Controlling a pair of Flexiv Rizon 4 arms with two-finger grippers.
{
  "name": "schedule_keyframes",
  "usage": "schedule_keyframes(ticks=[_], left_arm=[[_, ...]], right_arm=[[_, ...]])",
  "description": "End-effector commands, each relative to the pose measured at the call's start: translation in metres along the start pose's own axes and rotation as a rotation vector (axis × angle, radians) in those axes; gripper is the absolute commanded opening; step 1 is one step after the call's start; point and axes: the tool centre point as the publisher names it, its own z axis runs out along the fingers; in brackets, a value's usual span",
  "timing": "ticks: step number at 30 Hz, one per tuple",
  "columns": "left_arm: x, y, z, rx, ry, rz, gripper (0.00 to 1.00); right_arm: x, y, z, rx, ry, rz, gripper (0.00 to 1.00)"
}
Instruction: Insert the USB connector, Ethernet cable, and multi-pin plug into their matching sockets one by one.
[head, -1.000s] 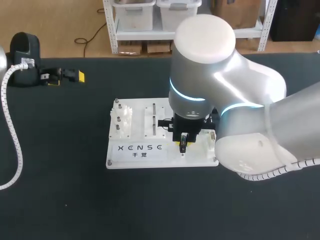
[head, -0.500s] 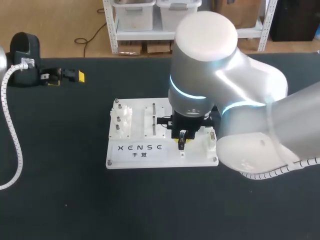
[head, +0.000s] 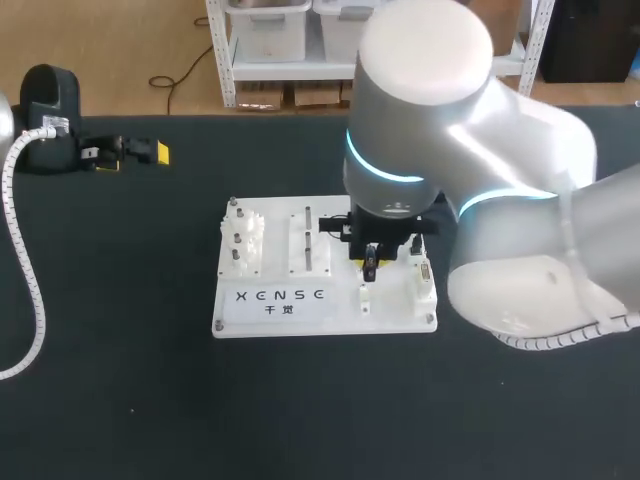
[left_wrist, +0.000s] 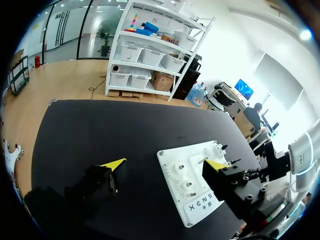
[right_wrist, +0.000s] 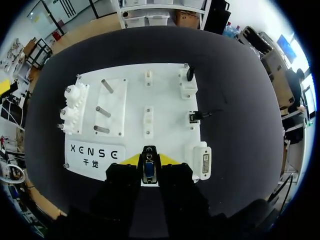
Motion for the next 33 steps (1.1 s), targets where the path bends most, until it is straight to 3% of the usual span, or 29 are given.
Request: schedule_keyframes(ticks=[1,15,33], left_arm=[[0.000,0.000,0.000,0.000,0.000,0.000,1.00],[0.000,0.000,0.000,0.000,0.000,0.000,1.00],[0.000,0.000,0.000,0.000,0.000,0.000,1.00]], right_arm=[[0.003,-0.011,-0.013,-0.013,-0.018,0.007,0.00],[0.005,-0.038,-0.040,-0.019,-0.047,0.030,0.00],[0.022,-0.073,-0.027,0.044,-0.009,0.048,0.00]])
